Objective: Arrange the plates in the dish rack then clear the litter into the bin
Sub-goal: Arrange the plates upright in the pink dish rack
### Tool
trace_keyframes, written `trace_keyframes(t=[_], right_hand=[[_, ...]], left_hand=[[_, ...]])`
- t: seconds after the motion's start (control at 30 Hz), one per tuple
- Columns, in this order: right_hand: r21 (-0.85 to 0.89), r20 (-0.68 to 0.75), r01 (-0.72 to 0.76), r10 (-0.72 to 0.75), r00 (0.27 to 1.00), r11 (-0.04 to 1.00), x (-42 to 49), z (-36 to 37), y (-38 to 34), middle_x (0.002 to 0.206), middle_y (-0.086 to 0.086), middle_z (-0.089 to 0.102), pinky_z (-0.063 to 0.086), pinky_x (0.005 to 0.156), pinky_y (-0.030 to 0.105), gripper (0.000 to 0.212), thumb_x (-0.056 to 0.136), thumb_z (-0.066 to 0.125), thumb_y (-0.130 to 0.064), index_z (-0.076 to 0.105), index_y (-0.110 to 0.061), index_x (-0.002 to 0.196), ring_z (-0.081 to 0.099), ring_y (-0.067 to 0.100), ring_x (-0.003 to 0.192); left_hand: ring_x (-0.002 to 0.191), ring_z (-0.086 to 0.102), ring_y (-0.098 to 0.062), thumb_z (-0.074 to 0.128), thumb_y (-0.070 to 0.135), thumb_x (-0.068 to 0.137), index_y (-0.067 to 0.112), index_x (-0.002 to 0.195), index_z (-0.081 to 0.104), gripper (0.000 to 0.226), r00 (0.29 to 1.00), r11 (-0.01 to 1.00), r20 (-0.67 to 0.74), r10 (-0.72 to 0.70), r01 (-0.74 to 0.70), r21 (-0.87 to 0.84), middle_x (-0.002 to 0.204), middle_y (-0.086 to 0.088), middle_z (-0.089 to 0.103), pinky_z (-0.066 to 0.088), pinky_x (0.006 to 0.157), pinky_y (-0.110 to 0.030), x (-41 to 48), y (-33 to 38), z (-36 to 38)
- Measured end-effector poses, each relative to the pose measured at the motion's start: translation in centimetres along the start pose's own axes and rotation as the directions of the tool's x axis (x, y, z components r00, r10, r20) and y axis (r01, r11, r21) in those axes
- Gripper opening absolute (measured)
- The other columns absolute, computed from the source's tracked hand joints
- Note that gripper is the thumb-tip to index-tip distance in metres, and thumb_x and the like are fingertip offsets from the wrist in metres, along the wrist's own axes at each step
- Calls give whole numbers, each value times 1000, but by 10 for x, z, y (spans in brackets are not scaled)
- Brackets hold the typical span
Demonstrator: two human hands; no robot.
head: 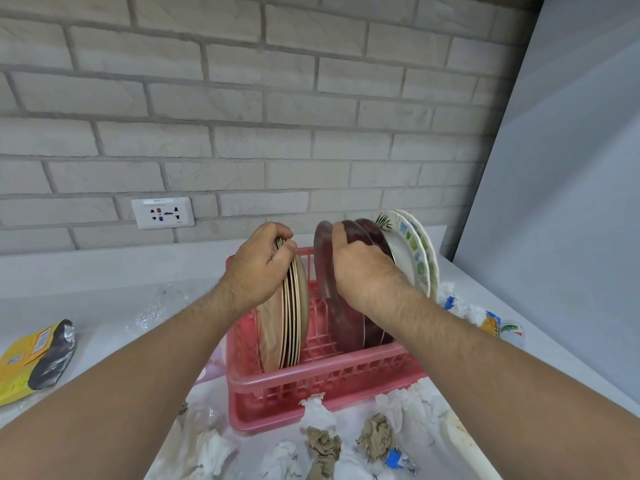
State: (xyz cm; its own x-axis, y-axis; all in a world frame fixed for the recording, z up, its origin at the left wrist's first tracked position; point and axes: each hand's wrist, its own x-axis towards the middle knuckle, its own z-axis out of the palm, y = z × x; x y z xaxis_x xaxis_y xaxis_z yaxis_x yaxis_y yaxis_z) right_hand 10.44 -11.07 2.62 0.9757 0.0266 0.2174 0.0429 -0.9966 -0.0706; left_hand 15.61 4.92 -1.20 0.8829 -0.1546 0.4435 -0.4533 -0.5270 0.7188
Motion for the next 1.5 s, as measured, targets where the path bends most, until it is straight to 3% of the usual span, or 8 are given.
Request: trace_keyframes(t=[0.13,0.3,0.5,0.73,1.0,1.13,1.33,1.5], right_hand=[[-41,44,-5,7,999,999,-1,-5,6,115,13,61,46,70,33,90,80,58,12,7,-9,152,62,27,99],[-132,-86,50,-61,994,990,-6,-22,13,100,4,59,33,57,23,47,84,54,5,45,-10,128,41,14,72],[-199,-108,82,-105,989,977,-8,-25,25,111,7,56,35,63,33,29,92,48,-7,49,-11,120,59,27,92],[-242,-154,108,-148,977,964,-5,-21,34,115,6,43,41,58,31,22,96,50,-18,57,-9,114,54,21,80],[-246,-232,154,-213,949,957,-3,-22,36,120,1,46,45,90,36,37,99,41,-41,57,-17,122,48,21,106],[-63,-229,247,-255,939,967,-6,-19,13,117,0,55,46,86,32,37,100,36,-41,59,-19,120,53,19,105],[348,-24,90,-87,996,933,-11,-1,-12,85,5,66,55,75,38,40,98,39,-45,66,-16,97,63,22,79],[410,-2,22,-23,1000,912,-11,1,-26,76,4,63,54,67,37,25,91,45,-30,62,-13,86,61,23,70]], left_hand=[[109,52,-5,39,46,86,33,110,54,31,1000,1000,-2,4,-4,-11,113,24,53,38,104,-47,-1,-1,0],[112,51,-5,37,46,86,31,113,54,35,1000,1000,5,0,0,-9,114,23,53,38,105,-45,-2,1,-1],[112,50,-5,37,46,86,30,115,55,38,1000,1000,8,-12,12,-17,114,23,52,37,106,-45,-4,1,-3],[113,50,-5,37,46,87,32,114,55,35,1000,1000,16,-23,23,-20,112,26,53,35,107,-46,-4,2,-2],[113,51,-3,38,44,87,35,112,59,33,1000,999,19,-8,8,-31,108,31,53,35,107,-46,-4,2,-1],[118,47,-3,43,27,97,27,115,67,30,998,997,43,34,-31,-67,121,15,51,34,110,-33,-2,4,0],[119,46,-6,44,19,99,24,118,67,31,992,998,123,21,-13,-67,124,7,49,32,104,-21,3,6,-4],[117,48,-2,38,45,89,34,121,59,40,996,1000,87,1,0,-10,121,23,50,33,110,-41,1,1,-3]])
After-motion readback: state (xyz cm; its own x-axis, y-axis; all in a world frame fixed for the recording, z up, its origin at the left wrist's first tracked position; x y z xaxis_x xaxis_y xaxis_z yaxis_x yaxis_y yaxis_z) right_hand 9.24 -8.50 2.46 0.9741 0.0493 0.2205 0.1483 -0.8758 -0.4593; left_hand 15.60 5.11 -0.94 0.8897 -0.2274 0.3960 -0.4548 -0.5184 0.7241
